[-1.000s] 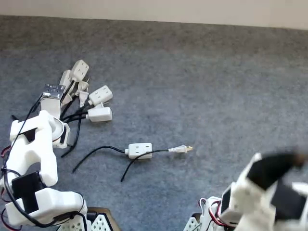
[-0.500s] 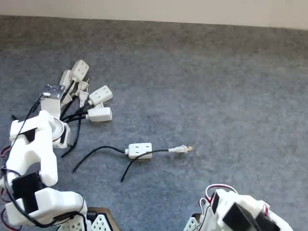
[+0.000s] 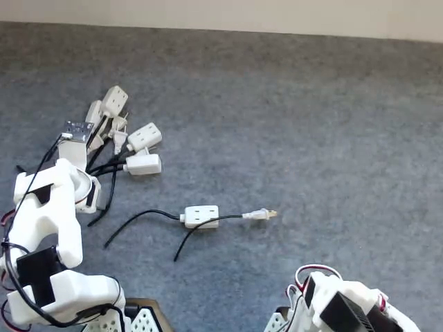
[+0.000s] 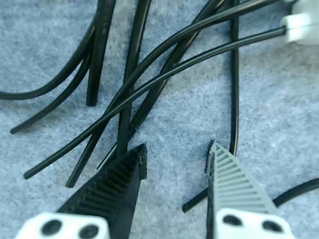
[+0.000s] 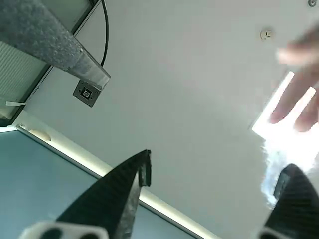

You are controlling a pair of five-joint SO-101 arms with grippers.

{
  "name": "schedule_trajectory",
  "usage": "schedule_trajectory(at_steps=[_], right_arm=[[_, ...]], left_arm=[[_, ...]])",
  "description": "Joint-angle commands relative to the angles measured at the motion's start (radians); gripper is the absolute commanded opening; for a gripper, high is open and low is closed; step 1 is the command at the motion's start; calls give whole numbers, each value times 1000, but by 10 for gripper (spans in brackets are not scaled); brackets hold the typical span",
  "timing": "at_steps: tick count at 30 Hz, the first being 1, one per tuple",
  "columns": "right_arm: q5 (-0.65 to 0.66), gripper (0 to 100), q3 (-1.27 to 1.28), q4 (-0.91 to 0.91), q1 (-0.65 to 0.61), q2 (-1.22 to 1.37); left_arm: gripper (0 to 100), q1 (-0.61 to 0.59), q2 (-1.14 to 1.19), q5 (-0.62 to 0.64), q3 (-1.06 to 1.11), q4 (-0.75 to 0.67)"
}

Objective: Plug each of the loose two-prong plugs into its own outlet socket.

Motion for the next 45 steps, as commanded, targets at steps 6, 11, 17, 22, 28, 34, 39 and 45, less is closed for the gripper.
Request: schedule_trajectory(at_steps=[6, 11, 17, 22, 28, 34, 39, 45], right_arm=[[-6, 372, 117, -22, 15, -2], [-6, 372, 117, -22, 15, -2], [-6, 372, 117, -22, 15, -2], [-6, 372, 117, -22, 15, -2], [-6, 372, 117, -22, 15, -2], [-6, 372, 117, -22, 15, -2], [-6, 372, 117, -22, 15, -2], [-6, 372, 117, -22, 15, -2]], left_arm=[[217, 31, 2, 12, 13, -6], [217, 31, 2, 12, 13, -6], [217, 21, 2, 12, 13, -6], [217, 18, 2, 12, 13, -5], [217, 18, 2, 12, 13, -5], [217, 16, 2, 12, 13, -5], [217, 16, 2, 12, 13, -5], [217, 16, 2, 12, 13, -5]])
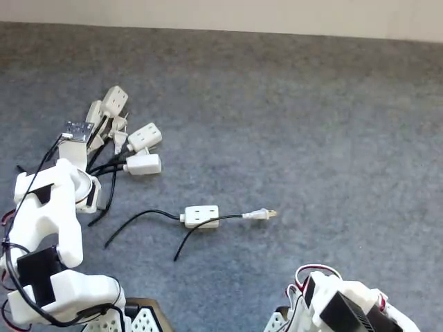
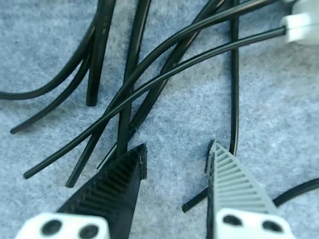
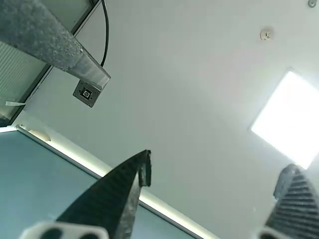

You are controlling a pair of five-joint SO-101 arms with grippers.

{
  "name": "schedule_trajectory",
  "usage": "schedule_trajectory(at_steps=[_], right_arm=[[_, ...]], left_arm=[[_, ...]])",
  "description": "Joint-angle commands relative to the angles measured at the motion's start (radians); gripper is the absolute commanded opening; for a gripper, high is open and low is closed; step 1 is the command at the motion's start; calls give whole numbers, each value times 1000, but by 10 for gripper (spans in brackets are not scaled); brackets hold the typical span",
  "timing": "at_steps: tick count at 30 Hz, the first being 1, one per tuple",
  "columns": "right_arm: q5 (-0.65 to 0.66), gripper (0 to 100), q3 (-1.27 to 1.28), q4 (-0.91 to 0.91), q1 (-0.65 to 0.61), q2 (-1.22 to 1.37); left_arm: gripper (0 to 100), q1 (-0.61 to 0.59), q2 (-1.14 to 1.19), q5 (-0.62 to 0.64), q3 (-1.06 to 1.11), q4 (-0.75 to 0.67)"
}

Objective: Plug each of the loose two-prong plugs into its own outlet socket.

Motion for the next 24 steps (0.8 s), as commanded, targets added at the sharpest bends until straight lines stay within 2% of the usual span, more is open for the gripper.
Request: schedule_trajectory(at_steps=[1, 11, 16, 18, 24], right_arm=[[-6, 372, 117, -21, 15, -2], [-12, 372, 117, -16, 10, -1], [-12, 372, 117, 113, 8, -1], [-12, 372, 117, 255, 8, 2], [-6, 372, 117, 1110, 31, 24]], left_arm=[[217, 16, 2, 12, 13, -5], [217, 15, 2, 49, 13, -5], [217, 15, 2, 49, 15, -5], [217, 15, 2, 49, 15, -5], [217, 15, 2, 49, 15, -5]])
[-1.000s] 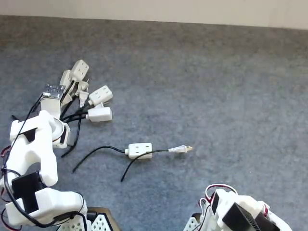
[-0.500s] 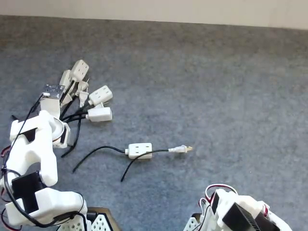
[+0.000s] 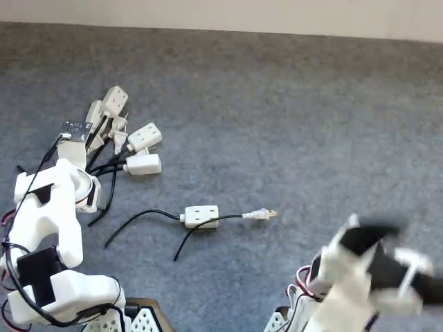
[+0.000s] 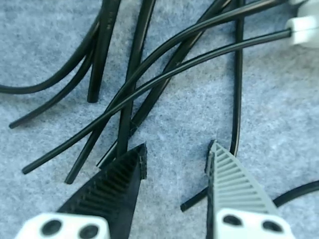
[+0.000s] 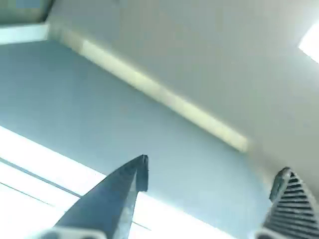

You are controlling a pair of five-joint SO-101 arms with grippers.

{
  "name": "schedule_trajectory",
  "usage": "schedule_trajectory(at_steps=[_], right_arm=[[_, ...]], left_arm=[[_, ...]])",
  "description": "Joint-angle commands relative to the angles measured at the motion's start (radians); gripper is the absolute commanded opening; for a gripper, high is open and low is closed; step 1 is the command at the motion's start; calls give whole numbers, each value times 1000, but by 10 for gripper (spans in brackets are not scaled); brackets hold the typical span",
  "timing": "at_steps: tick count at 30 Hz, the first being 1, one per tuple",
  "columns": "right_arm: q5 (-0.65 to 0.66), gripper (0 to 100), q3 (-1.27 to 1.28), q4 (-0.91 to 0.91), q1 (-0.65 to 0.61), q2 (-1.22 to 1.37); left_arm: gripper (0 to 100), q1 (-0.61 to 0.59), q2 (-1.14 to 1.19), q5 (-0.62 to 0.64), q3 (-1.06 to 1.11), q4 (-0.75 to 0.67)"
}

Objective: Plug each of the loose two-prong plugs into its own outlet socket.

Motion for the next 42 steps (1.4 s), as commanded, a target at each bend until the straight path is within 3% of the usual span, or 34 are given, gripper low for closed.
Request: schedule_trajectory(at_steps=[1, 5, 8, 14, 19, 24, 28, 34, 39, 42], right_arm=[[-5, 372, 117, 743, 30, 18], [-6, 372, 117, 1182, 8, 18], [-5, 372, 117, 1412, -1, 18], [51, 372, 10, 1693, 54, 5], [-8, 372, -216, 1951, 38, 25], [-5, 372, -550, 2331, -101, 242], [-5, 372, -756, 2565, -318, 550], [32, 372, -880, 2563, -636, 989], [270, 372, -938, 2391, -679, 1282], [344, 372, -980, 2325, -654, 1426]], left_arm=[[217, 15, 2, 11, 15, -5], [217, 15, 2, 9, 15, -5], [217, 15, 2, 9, 15, -6], [217, 16, 2, 9, 15, -8], [217, 16, 1, 9, 15, -8], [217, 16, 1, 9, 15, -9], [217, 16, 1, 9, 15, -9], [217, 16, 1, 9, 15, -9], [217, 15, 1, 9, 15, -9], [217, 15, 1, 9, 15, -9]])
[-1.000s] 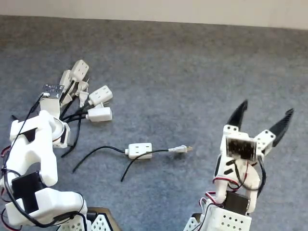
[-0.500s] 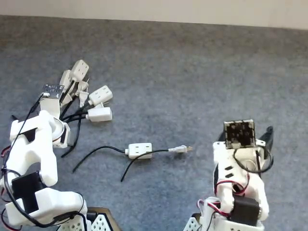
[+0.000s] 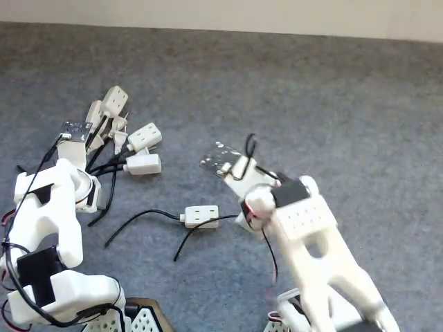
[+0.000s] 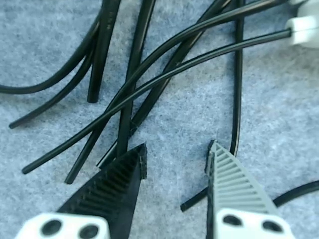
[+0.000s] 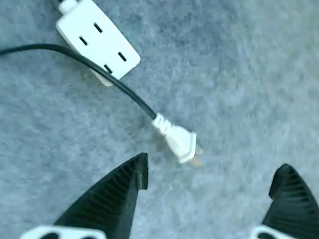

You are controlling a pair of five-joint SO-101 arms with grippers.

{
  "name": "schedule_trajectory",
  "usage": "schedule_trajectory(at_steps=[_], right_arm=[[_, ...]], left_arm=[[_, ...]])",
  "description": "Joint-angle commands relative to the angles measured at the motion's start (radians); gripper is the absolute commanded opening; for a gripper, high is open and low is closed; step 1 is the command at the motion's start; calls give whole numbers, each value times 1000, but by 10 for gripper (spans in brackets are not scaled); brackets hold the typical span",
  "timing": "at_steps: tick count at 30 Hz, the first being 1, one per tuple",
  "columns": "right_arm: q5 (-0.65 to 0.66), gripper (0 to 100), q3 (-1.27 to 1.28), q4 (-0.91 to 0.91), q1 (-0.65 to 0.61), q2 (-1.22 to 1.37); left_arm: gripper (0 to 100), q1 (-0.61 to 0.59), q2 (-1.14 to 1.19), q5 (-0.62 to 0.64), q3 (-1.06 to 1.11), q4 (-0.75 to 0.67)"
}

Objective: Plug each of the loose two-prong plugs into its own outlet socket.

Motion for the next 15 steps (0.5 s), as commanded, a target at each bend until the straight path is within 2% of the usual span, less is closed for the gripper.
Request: schedule_trajectory(at_steps=[1, 5, 10, 15], right_arm=[[118, 372, -111, -102, 12, 214], [143, 372, -148, -111, 5, 302], [137, 372, -145, -113, -10, 277], [133, 372, -143, -197, -4, 305]], left_arm=[[217, 15, 1, 9, 15, -9], [217, 15, 1, 9, 15, -9], [217, 15, 1, 9, 15, -9], [217, 15, -1, 8, 15, -9]])
